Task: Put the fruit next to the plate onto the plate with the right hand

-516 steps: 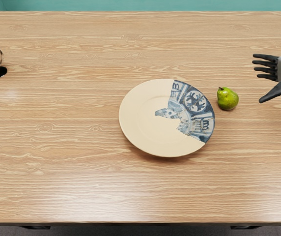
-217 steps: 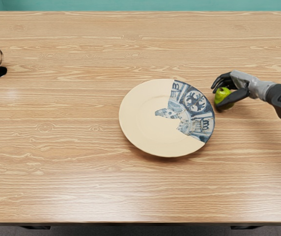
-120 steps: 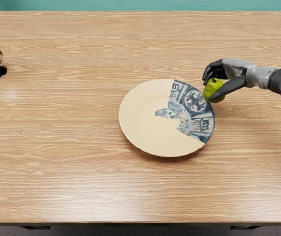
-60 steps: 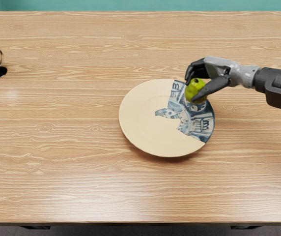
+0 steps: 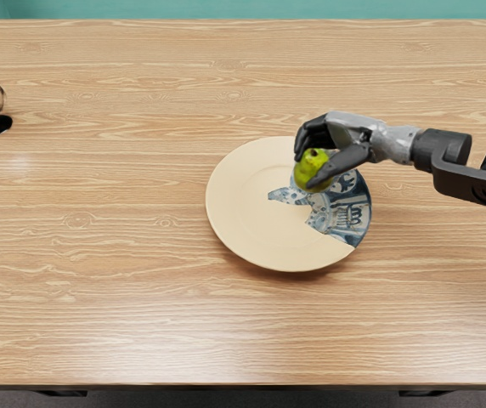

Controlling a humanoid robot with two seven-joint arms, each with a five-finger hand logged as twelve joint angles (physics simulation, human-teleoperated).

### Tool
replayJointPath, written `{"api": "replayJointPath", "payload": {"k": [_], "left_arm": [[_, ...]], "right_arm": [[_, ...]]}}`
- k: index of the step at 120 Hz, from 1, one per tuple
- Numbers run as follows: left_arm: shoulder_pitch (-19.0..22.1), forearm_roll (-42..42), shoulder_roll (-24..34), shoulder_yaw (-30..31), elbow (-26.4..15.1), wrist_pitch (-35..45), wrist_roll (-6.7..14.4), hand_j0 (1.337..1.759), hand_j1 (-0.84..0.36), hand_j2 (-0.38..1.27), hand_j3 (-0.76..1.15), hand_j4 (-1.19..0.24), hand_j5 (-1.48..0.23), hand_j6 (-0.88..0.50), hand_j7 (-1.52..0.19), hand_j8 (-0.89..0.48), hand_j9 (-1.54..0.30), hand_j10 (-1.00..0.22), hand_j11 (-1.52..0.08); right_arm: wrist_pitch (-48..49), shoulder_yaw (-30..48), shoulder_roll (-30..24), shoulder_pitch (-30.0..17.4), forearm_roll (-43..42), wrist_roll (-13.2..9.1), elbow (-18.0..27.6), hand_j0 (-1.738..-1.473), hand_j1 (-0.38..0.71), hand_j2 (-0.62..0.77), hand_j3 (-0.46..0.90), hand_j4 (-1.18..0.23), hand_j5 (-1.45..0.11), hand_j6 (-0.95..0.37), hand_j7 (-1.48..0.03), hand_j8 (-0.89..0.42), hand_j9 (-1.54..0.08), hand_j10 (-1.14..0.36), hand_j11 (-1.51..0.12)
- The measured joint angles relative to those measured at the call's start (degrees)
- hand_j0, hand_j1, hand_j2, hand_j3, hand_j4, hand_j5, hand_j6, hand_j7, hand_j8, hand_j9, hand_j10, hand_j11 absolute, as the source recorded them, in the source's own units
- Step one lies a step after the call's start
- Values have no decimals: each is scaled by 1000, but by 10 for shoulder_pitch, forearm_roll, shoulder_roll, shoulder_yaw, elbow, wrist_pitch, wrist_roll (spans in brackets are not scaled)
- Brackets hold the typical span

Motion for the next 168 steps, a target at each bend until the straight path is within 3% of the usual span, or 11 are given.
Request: {"api": "replayJointPath", "payload": {"k": [48, 70, 112, 132, 168], "left_arm": [[0, 0, 0, 0, 0, 0, 0, 1658, 346, 0, 0, -3, -3, -3, -3, -3, -3, -3, -3], [0, 0, 0, 0, 0, 0, 0, 1658, 346, 0, 0, -3, -4, -3, -4, -3, -4, -3, -4], [0, 0, 0, 0, 0, 0, 0, 1658, 346, 0, 0, -3, -3, -2, -3, -2, -3, -3, -3], [0, 0, 0, 0, 0, 0, 0, 1658, 346, 0, 0, -3, -3, -2, -3, -2, -3, -2, -3], [0, -1, 0, 0, 0, 0, 0, 1658, 346, 0, 0, -3, -3, -2, -3, -2, -3, -3, -3]], "right_arm": [[-3, -3, 10, -23, 0, 0, 2, -1655, 293, 331, 0, -702, -948, -691, -927, -418, -933, -335, -920], [-3, -3, 9, -24, 1, 0, 2, -1656, 246, 157, 0, -610, -817, -609, -802, -448, -812, -360, -800], [1, 1, -2, -21, 2, -9, 8, -1658, 37, -16, 0, -345, -452, -345, -449, -316, -450, -300, -448], [4, 30, -34, -18, 4, -40, 29, -1658, -98, -19, 0, -222, -288, -222, -287, -209, -288, -201, -287], [75, 50, -127, -18, 44, -48, 34, -1658, -272, -6, 0, -70, -89, -71, -88, -67, -89, -65, -88]]}}
